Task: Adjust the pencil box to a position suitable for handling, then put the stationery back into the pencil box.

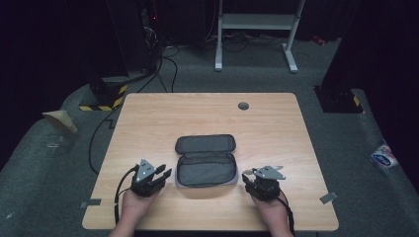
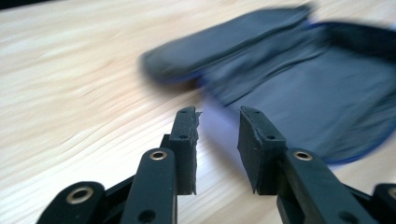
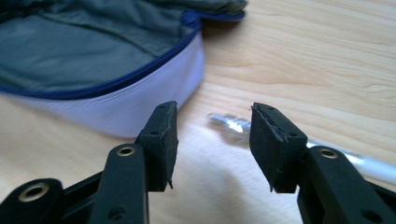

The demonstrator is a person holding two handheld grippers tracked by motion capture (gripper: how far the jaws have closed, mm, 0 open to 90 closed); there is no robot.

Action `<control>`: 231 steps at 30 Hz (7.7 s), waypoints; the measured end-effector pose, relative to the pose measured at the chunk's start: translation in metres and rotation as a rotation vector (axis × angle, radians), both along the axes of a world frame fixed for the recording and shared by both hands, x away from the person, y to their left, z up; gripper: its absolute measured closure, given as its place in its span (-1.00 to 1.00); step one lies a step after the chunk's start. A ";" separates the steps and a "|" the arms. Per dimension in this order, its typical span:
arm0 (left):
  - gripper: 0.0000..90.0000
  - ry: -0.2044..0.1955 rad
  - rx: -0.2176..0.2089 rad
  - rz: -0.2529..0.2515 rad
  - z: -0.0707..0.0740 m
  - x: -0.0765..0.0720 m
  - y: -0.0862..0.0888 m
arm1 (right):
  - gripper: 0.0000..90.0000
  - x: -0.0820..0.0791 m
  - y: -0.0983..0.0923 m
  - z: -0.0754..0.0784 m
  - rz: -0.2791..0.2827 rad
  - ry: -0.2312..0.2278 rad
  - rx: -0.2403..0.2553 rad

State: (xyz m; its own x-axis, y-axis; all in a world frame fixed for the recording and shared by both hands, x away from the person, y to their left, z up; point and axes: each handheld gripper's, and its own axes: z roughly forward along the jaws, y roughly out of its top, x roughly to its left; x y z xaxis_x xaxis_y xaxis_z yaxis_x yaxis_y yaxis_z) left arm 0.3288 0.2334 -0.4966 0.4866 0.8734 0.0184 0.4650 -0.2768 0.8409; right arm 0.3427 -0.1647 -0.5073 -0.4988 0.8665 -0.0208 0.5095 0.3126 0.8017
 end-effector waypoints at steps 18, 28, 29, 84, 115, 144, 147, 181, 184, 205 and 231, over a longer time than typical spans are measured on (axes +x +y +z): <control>0.28 0.113 0.057 0.097 -0.031 0.017 0.031 | 0.05 0.020 -0.020 -0.007 -0.070 0.014 -0.122; 0.30 0.118 0.048 0.091 -0.031 0.017 0.031 | 0.06 0.037 -0.010 -0.010 -0.083 0.022 -0.184; 0.30 0.117 0.044 0.092 -0.031 0.017 0.031 | 0.07 0.039 -0.009 -0.010 -0.086 0.030 -0.187; 0.30 0.117 0.045 0.082 -0.031 0.017 0.031 | 0.75 0.014 -0.064 -0.009 -0.091 0.124 -0.076; 0.30 0.118 0.048 0.077 -0.031 0.016 0.030 | 0.35 0.041 -0.035 -0.003 -0.024 0.127 -0.083; 0.02 0.124 0.046 0.081 -0.031 0.017 0.029 | 0.69 0.039 -0.031 -0.008 -0.051 0.147 -0.089; -0.01 0.124 0.049 0.085 -0.031 0.018 0.029 | 0.73 0.039 -0.031 -0.008 -0.044 0.144 -0.093; -0.24 0.136 0.048 0.105 -0.032 0.018 0.029 | 0.75 0.034 -0.041 0.002 -0.066 0.096 -0.045; -0.28 0.136 0.050 0.100 -0.032 0.018 0.029 | 0.75 0.033 -0.042 0.004 -0.068 0.090 -0.038; -0.32 0.140 0.058 0.093 -0.031 0.018 0.029 | 0.75 0.029 -0.027 0.032 0.003 0.006 -0.013; -0.35 0.139 0.058 0.092 -0.032 0.018 0.028 | 0.75 0.042 0.026 0.059 0.172 -0.025 -0.019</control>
State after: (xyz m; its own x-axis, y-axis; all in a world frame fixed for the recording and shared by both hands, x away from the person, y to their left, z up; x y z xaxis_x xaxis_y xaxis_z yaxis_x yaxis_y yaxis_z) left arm 0.3464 0.2613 -0.5282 0.4060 0.9138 0.0081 0.6016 -0.2739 0.7504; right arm 0.3850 -0.1389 -0.4483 -0.6387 0.7678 -0.0508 0.4272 0.4087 0.8065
